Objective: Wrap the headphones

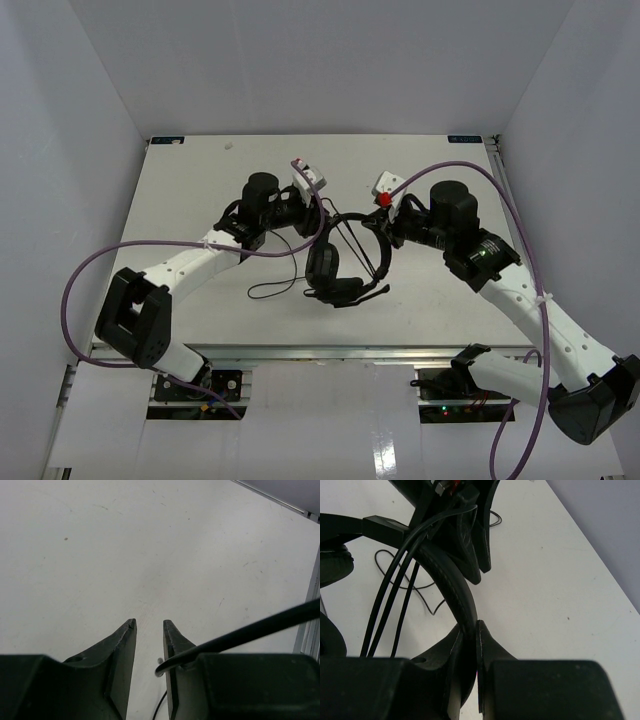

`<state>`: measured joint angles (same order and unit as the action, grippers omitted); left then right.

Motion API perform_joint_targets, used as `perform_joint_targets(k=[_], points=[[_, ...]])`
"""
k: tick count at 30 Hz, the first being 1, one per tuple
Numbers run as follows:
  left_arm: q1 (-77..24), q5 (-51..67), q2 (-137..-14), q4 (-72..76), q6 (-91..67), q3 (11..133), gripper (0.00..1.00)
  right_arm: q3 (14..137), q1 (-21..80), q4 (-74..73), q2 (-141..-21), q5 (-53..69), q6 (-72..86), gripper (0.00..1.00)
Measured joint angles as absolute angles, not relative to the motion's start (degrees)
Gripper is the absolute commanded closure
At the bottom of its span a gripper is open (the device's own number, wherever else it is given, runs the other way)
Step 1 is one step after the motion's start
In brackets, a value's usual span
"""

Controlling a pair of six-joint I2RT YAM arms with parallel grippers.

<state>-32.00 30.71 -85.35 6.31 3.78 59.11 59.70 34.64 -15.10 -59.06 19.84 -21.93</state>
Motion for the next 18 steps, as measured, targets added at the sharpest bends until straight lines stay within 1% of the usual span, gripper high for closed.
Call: perform_joint_targets(k=[5,9,13,18], points=[[-30.79,35.04,-84.72,14.3,-1.87,53.0,0.56,61.3,34.06,-16.05,-59.57,22.51,-20.66,0.92],[-30.47,38.65,-84.58,21.54,-6.53,49.3,0.58,62.97,33.54,-16.93,-59.91,23.6,-19.87,0.92],[-30.44,41.92,-85.04,32.79,-12.67,45.18,0.59,65.89,33.11,-17.81,-60.65,24.46,-19.09,0.92],[-30.44,44.74,-89.43,47.01,-21.53,42.19,0.6,69.03,32.26,-18.31,-61.29,24.74,-17.94,0.92]])
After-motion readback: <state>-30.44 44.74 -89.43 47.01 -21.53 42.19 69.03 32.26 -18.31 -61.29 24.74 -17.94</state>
